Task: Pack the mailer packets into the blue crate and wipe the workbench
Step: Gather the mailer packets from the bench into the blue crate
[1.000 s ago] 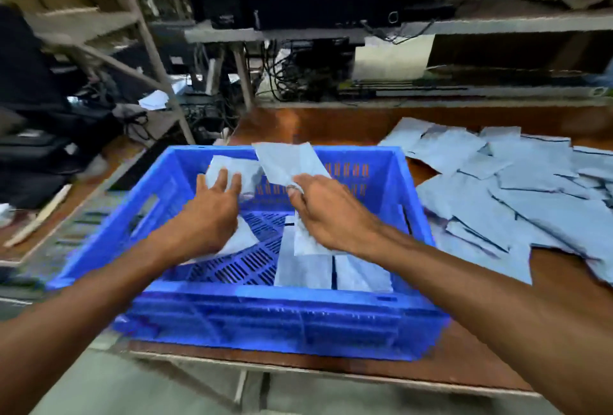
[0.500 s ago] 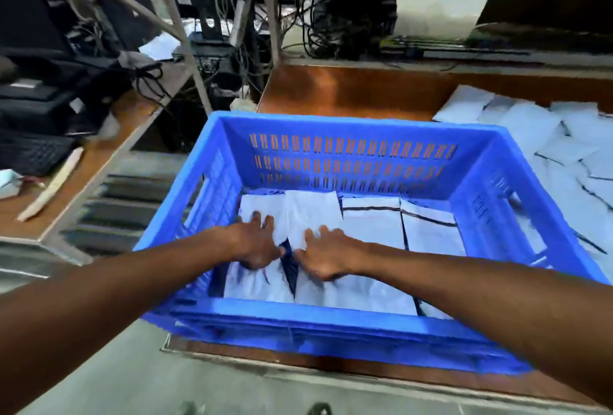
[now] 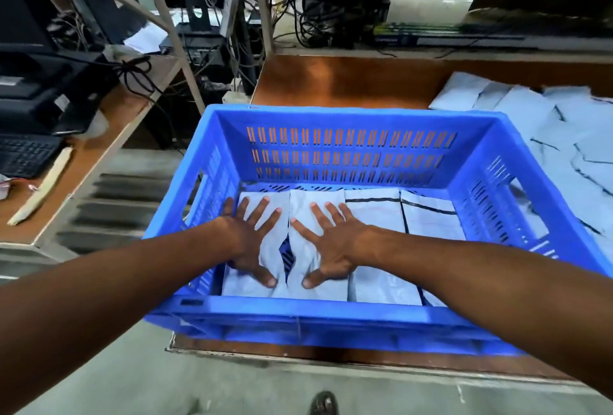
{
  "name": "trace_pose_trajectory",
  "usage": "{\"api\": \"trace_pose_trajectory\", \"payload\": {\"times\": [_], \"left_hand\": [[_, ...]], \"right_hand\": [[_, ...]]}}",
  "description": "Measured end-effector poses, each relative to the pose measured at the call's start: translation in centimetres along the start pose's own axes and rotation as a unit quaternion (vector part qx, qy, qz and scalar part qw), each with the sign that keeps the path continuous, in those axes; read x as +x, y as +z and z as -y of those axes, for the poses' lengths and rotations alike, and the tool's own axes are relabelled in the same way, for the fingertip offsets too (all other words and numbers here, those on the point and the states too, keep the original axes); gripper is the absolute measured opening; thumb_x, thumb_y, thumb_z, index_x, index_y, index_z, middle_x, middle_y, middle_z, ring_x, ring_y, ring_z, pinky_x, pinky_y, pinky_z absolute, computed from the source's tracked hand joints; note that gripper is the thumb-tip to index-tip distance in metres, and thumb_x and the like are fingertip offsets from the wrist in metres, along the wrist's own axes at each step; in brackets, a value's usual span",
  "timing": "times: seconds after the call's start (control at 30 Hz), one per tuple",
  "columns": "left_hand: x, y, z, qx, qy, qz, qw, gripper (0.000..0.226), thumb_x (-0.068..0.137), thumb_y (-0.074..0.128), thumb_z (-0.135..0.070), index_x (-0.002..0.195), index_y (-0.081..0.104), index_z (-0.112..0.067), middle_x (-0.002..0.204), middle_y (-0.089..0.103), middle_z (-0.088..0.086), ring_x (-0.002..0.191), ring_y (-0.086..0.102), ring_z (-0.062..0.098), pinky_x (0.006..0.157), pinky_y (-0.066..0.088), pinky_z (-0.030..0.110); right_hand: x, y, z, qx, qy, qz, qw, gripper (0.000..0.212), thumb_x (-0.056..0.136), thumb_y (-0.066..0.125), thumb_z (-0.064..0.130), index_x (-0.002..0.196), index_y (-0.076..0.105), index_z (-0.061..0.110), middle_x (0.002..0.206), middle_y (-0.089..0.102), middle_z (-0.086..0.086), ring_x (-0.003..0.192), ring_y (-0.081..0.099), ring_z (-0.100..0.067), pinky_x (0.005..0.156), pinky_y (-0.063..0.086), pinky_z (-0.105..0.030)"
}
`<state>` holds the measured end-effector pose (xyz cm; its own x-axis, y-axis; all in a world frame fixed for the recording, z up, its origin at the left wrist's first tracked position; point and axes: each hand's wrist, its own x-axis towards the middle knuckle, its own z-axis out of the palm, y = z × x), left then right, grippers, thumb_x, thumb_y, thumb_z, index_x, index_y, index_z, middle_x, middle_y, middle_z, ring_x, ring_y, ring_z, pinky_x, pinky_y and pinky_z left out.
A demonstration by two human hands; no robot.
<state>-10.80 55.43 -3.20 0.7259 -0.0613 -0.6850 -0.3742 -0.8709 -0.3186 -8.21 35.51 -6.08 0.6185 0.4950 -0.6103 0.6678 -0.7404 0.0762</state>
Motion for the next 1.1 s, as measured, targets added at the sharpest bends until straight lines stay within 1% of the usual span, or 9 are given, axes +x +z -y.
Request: {"api": "trace_pose_trajectory", "payload": {"times": [0.17, 0.27, 0.33, 0.43, 0.53, 0.67, 0.87, 1.0, 1.1], "left_hand": [[-0.6, -1.1, 0.4, 0.02, 0.005, -0.01, 1.0, 0.133, 0.058, 0.037, -0.099, 0.149, -0.029, -0.027, 0.158, -0.03, 0.006, 0.148, -0.019, 0.037, 0.114, -0.011, 0.064], [-1.9, -4.3, 1.4, 0.044, -0.003, -0.034, 0.998, 0.127, 0.062, 0.038, -0.096, 0.155, -0.015, -0.026, 0.162, -0.02, -0.001, 0.149, -0.017, 0.03, 0.115, -0.006, 0.064], [-3.0, -7.9, 0.7, 0.051, 0.0, -0.15, 0.987, 0.105, 0.077, 0.039, -0.085, 0.157, 0.005, -0.026, 0.165, -0.004, 0.0, 0.152, -0.006, 0.027, 0.118, 0.004, 0.059], [-4.9, -14.9, -3.9, -0.058, 0.084, -0.403, 0.909, 0.075, 0.09, 0.043, -0.067, 0.147, 0.039, -0.018, 0.152, 0.039, 0.01, 0.142, 0.032, 0.031, 0.114, 0.029, 0.048], [-6.5, -21.3, -12.7, -0.221, 0.185, -0.51, 0.81, 0.065, 0.088, 0.045, -0.058, 0.134, 0.053, -0.013, 0.135, 0.055, 0.012, 0.126, 0.048, 0.032, 0.107, 0.038, 0.044], [-7.8, -27.7, -27.7, -0.198, 0.239, -0.51, 0.802, 0.059, 0.087, 0.046, -0.055, 0.133, 0.052, -0.018, 0.132, 0.056, 0.009, 0.124, 0.049, 0.031, 0.105, 0.038, 0.045], [-5.7, -28.8, -44.1, -0.16, 0.101, -0.366, 0.911, 0.042, 0.095, 0.044, -0.032, 0.132, 0.048, -0.013, 0.137, 0.049, 0.012, 0.13, 0.04, 0.036, 0.106, 0.03, 0.048], [-1.2, -25.5, -47.1, -0.222, 0.03, -0.312, 0.923, 0.051, 0.092, 0.045, -0.028, 0.141, 0.039, -0.013, 0.144, 0.043, 0.011, 0.135, 0.037, 0.035, 0.109, 0.029, 0.048], [2.0, -24.3, -45.9, -0.248, -0.01, -0.355, 0.901, 0.063, 0.093, 0.047, -0.034, 0.149, 0.028, -0.015, 0.154, 0.03, 0.01, 0.142, 0.027, 0.031, 0.113, 0.027, 0.046]], "right_hand": [[-1.5, -2.2, -1.7, 0.024, -0.001, 0.008, 1.0, 0.107, 0.069, 0.032, 0.094, 0.148, -0.021, 0.044, 0.158, -0.027, -0.008, 0.145, -0.023, -0.038, 0.113, -0.015, -0.061], [-5.1, -5.7, -4.9, 0.046, -0.002, -0.126, 0.991, 0.081, 0.086, 0.038, 0.077, 0.152, 0.025, 0.032, 0.16, 0.023, -0.009, 0.146, 0.021, -0.036, 0.115, 0.015, -0.059], [-8.9, -7.8, -8.4, 0.057, 0.012, -0.269, 0.961, 0.054, 0.092, 0.051, 0.058, 0.136, 0.049, 0.027, 0.139, 0.055, -0.008, 0.126, 0.051, -0.033, 0.103, 0.041, -0.047], [-16.4, -8.7, -14.7, 0.134, 0.046, -0.461, 0.876, 0.035, 0.089, 0.047, 0.044, 0.115, 0.062, 0.026, 0.109, 0.07, -0.003, 0.102, 0.063, -0.027, 0.088, 0.051, -0.041], [-23.7, -5.6, -21.4, 0.195, 0.102, -0.579, 0.785, 0.029, 0.085, 0.048, 0.035, 0.102, 0.067, 0.021, 0.089, 0.072, 0.0, 0.083, 0.065, -0.021, 0.078, 0.052, -0.039], [-30.1, 3.6, -29.2, 0.232, 0.232, -0.552, 0.767, 0.016, 0.085, 0.057, 0.021, 0.095, 0.07, 0.02, 0.088, 0.073, 0.0, 0.079, 0.067, -0.021, 0.08, 0.054, -0.037], [-32.1, 18.0, -33.3, 0.338, 0.291, -0.386, 0.808, 0.032, 0.069, 0.044, 0.035, 0.089, 0.069, 0.03, 0.094, 0.073, 0.004, 0.09, 0.067, -0.02, 0.081, 0.054, -0.04], [-30.3, 21.7, -32.4, 0.263, 0.263, -0.348, 0.86, 0.039, 0.076, 0.038, 0.042, 0.101, 0.067, 0.032, 0.092, 0.07, -0.001, 0.09, 0.066, -0.024, 0.078, 0.051, -0.033], [-28.0, 21.5, -30.9, 0.291, 0.269, -0.349, 0.849, 0.036, 0.093, 0.048, 0.041, 0.118, 0.061, 0.019, 0.113, 0.066, -0.011, 0.105, 0.062, -0.032, 0.077, 0.043, -0.029]]}}
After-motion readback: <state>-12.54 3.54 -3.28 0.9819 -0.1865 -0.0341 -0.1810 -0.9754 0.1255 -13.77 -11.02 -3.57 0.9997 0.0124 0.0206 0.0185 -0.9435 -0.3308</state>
